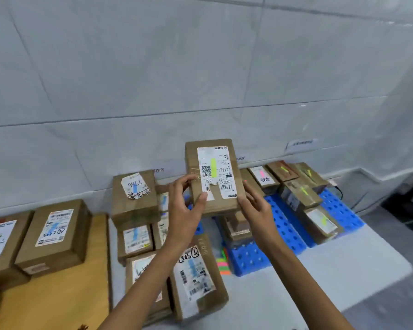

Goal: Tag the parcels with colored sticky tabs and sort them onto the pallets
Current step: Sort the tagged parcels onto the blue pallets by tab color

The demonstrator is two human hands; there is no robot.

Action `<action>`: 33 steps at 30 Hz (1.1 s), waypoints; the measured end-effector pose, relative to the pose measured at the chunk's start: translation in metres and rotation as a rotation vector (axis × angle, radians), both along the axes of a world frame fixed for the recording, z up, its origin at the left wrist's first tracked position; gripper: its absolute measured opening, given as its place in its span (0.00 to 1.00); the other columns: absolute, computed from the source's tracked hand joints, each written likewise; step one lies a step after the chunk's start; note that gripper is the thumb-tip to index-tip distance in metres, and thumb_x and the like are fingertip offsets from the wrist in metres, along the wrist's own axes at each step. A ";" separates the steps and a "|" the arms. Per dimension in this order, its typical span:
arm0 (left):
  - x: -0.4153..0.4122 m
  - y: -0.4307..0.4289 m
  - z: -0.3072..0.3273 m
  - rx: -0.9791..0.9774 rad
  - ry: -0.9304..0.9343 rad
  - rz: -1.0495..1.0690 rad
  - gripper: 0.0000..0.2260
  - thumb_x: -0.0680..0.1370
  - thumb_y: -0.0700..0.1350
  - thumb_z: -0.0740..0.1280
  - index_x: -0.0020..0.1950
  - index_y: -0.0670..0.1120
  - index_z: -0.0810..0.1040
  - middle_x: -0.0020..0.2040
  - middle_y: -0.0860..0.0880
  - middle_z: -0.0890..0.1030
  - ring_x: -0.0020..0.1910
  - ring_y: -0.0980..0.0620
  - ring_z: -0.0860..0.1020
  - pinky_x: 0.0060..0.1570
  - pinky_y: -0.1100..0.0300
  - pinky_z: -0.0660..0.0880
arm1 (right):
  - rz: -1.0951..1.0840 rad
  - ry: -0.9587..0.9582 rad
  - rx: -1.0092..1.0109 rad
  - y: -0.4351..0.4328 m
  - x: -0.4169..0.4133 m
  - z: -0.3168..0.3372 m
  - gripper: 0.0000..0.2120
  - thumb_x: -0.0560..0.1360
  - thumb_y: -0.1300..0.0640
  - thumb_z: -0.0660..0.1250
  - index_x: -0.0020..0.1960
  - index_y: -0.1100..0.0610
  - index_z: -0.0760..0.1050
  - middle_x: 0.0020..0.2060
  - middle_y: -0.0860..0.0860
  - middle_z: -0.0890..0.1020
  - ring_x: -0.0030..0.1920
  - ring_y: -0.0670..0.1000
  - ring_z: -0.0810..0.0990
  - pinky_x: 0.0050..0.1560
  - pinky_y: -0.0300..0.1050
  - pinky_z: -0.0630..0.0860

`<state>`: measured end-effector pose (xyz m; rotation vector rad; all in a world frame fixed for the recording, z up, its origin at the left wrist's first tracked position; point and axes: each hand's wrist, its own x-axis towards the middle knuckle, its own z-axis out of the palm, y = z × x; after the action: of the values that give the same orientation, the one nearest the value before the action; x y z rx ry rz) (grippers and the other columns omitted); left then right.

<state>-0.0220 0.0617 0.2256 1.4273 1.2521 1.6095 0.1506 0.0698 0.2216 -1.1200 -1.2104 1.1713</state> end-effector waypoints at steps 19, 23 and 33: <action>0.378 0.203 -0.070 -0.535 0.089 -0.232 0.27 0.79 0.49 0.63 0.76 0.51 0.56 0.66 0.54 0.63 0.69 0.55 0.64 0.67 0.62 0.61 | -0.211 -0.025 -0.381 0.200 0.384 -0.057 0.13 0.78 0.53 0.62 0.63 0.50 0.72 0.56 0.50 0.76 0.56 0.51 0.74 0.42 0.46 0.76; 0.408 0.246 -0.089 -0.610 0.111 -0.238 0.28 0.79 0.46 0.63 0.77 0.50 0.54 0.74 0.48 0.60 0.73 0.51 0.61 0.72 0.54 0.60 | -0.248 -0.116 -0.423 0.260 0.407 -0.084 0.14 0.79 0.52 0.60 0.63 0.53 0.71 0.59 0.54 0.74 0.59 0.53 0.72 0.49 0.49 0.72; 0.437 0.339 -0.118 -0.638 0.261 -0.235 0.31 0.80 0.37 0.60 0.77 0.50 0.48 0.76 0.50 0.57 0.73 0.53 0.59 0.53 0.81 0.56 | -0.141 -0.337 -0.369 0.349 0.426 -0.127 0.19 0.80 0.53 0.57 0.69 0.58 0.66 0.63 0.54 0.74 0.64 0.54 0.72 0.62 0.53 0.72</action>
<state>0.4154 0.4007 0.1078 1.3193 1.5016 0.7752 0.5768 0.4192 0.0951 -1.7068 -1.1668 1.1548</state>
